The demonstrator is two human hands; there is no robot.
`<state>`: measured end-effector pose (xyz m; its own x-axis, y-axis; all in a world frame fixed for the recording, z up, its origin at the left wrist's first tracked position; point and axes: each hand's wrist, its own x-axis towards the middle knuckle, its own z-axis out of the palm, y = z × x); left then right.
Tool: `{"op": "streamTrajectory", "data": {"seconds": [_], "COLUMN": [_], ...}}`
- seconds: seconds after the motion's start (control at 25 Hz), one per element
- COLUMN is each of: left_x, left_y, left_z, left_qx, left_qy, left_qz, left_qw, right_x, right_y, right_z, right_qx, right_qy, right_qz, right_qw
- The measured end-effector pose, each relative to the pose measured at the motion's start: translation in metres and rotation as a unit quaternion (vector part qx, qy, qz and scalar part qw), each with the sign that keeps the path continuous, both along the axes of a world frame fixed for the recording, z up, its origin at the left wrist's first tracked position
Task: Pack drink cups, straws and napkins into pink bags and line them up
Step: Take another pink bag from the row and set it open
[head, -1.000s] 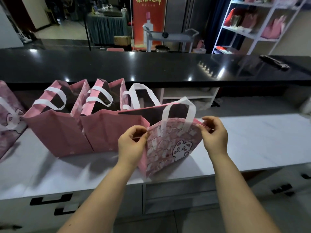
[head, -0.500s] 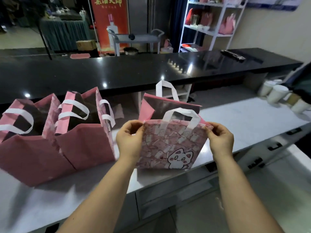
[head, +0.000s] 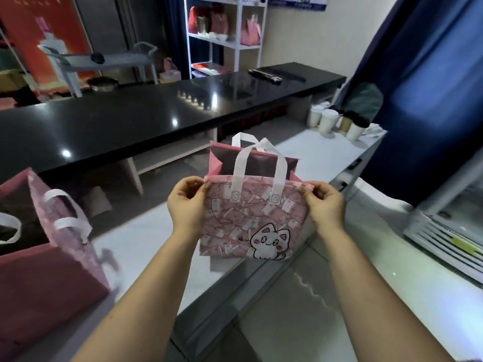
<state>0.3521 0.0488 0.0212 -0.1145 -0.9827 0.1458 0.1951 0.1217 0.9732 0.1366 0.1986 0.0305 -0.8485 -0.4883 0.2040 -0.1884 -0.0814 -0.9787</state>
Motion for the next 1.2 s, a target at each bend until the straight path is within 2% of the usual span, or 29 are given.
{"op": "streamTrajectory", "data": {"seconds": [0.2, 0.36, 0.48, 0.64, 0.88, 1.2], "left_x": [-0.08, -0.16, -0.222, -0.316, -0.409, -0.487], "left_y": [0.015, 0.03, 0.036, 0.036, 0.006, -0.075], "left_z": [0.006, 0.004, 0.001, 0.009, 0.011, 0.008], "left_qx": [-0.01, 0.005, 0.011, -0.008, -0.043, -0.052], "left_qy": [0.036, 0.049, 0.04, 0.03, -0.005, 0.057], "left_qz": [-0.017, -0.033, -0.043, -0.035, 0.013, 0.077], "left_qw": [0.999, 0.998, 0.998, 0.999, 0.999, 0.994], "right_x": [-0.054, -0.121, -0.182, -0.291, -0.405, -0.507], "right_y": [0.046, 0.07, 0.073, 0.069, 0.016, -0.092], "right_z": [-0.003, -0.017, -0.02, -0.01, 0.004, 0.011], "right_qx": [-0.036, -0.041, -0.024, -0.022, -0.015, -0.031], "right_qy": [-0.054, -0.082, -0.063, -0.036, 0.009, 0.036], "right_qz": [-0.007, -0.053, -0.072, -0.044, 0.022, 0.093], "right_qw": [0.998, 0.994, 0.995, 0.998, 1.0, 0.995]}}
